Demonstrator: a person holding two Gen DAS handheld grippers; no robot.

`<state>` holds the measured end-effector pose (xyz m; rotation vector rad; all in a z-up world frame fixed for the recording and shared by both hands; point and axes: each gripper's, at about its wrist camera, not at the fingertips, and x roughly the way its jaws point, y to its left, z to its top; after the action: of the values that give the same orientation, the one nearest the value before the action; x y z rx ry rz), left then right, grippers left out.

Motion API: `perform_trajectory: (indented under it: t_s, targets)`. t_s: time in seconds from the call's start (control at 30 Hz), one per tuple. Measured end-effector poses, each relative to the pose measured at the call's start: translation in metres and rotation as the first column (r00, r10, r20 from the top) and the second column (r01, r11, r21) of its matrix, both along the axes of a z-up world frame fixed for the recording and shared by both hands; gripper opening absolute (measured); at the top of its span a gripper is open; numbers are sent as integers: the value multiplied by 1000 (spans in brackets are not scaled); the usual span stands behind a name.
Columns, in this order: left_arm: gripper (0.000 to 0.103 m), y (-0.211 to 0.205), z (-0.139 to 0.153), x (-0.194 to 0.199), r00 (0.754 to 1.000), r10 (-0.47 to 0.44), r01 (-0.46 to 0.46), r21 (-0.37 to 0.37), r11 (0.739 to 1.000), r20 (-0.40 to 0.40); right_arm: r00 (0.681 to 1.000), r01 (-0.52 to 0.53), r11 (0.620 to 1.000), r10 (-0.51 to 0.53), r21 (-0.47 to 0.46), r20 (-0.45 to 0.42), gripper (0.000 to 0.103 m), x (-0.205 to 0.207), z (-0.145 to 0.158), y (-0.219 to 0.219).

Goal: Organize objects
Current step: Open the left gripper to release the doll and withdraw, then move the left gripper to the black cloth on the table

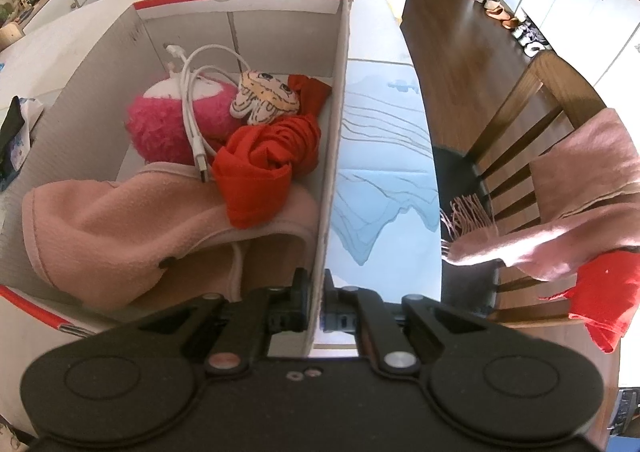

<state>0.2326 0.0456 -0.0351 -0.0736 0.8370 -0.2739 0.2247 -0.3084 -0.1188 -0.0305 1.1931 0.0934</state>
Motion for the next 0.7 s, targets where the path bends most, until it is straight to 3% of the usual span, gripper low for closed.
perform_trajectory:
  t_s: [0.4,0.53,0.6,0.7]
  targets:
    - [83,85,-21,-12,993,113,-111,76,991,-25,1000,6,1000,-6,-1,2,4,0,4,0]
    - [92,101,-31,-6,996,85,-80,113,990,-39,1000,9,1000,-9,-4,-1,4,0,4,0]
    - [102,105,-39,-3,997,58,-51,152,987,-43,1000,11,1000,-11,-6,-4,4,-1,3,0]
    - [102,109,-51,2,999,-2,14,219,976,-54,1000,13,1000,-13,-10,-9,4,-1,3,1]
